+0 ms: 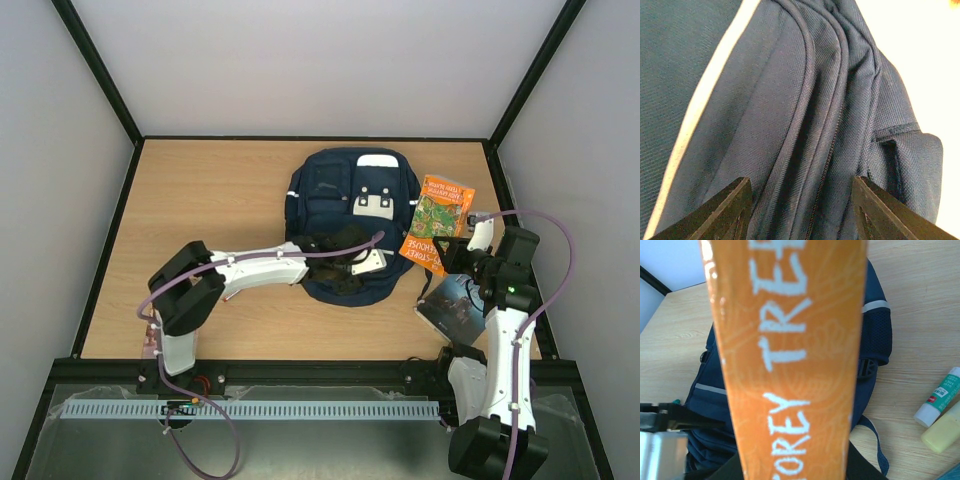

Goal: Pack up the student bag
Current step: Place the book in the student bag.

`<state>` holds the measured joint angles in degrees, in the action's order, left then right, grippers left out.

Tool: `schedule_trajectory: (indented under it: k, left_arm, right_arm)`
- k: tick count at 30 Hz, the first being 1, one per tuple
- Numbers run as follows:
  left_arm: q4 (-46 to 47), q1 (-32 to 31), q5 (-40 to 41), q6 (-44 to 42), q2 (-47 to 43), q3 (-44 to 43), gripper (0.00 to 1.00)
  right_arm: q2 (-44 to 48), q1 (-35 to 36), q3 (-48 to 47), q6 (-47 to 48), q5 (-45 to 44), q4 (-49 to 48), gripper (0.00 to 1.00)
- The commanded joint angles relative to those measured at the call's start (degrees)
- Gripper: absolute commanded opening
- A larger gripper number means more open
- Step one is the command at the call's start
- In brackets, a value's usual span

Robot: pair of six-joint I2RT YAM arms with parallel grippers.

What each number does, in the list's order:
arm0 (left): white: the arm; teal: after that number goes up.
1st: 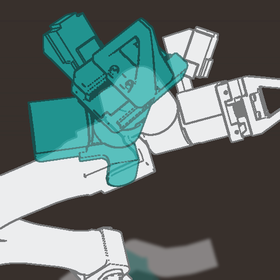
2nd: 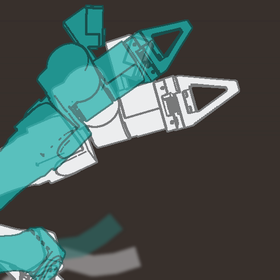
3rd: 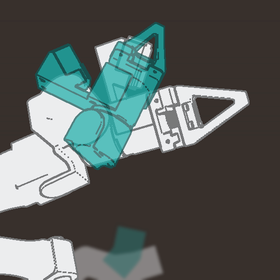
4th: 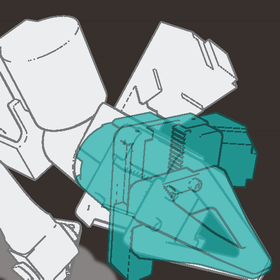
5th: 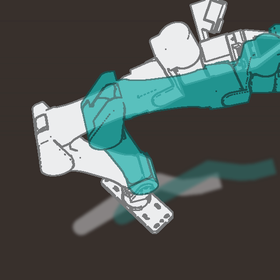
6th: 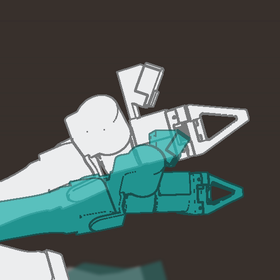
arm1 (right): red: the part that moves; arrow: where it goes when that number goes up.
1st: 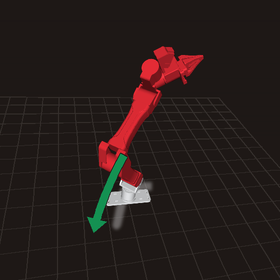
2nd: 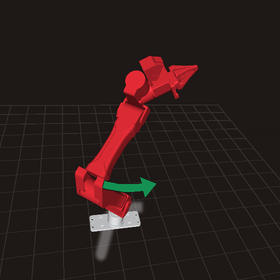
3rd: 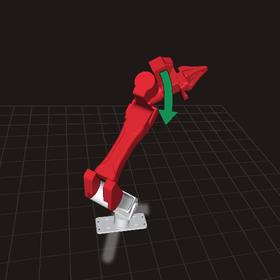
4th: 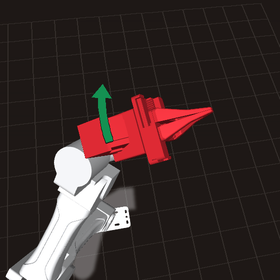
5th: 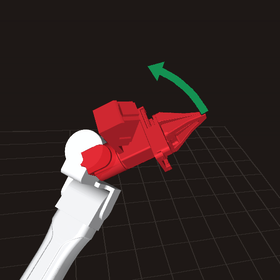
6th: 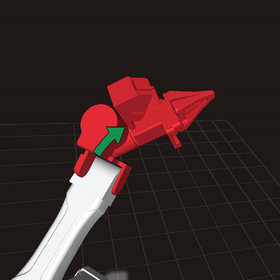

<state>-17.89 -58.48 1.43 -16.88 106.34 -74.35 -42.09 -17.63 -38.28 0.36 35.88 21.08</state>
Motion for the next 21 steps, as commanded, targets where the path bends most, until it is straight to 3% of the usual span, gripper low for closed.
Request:
schedule_trajectory:
  k: [1,4,10,17,21]
  left_arm:
    - [-2.05,0.21,-2.12,-0.08,3.77,-2.64,0.57]
    - [-1.43,0.31,0.74,0.58,5.53,-3.54,0.56]
    - [-2.79,0.47,4.88,3.67,7.93,-6.62,0.39]
    - [-2.91,2.06,9.64,6.94,5.26,-6.26,0.05]
    - [-3.69,3.04,11.36,10.22,0.73,-3.49,0.02]
  right_arm:
    - [1.23,-0.24,-0.32,-0.13,1.83,-3.36,0.01]
    - [1.13,-0.21,-0.38,-0.09,2.22,-3.33,0.01]
    - [0.87,-0.26,-0.39,0.25,2.67,-3.15,0.01]
    - [0.79,-0.28,-0.43,0.39,2.79,-3.06,0.01]
    - [0.86,-0.25,-0.48,0.48,2.85,-2.98,0.01]
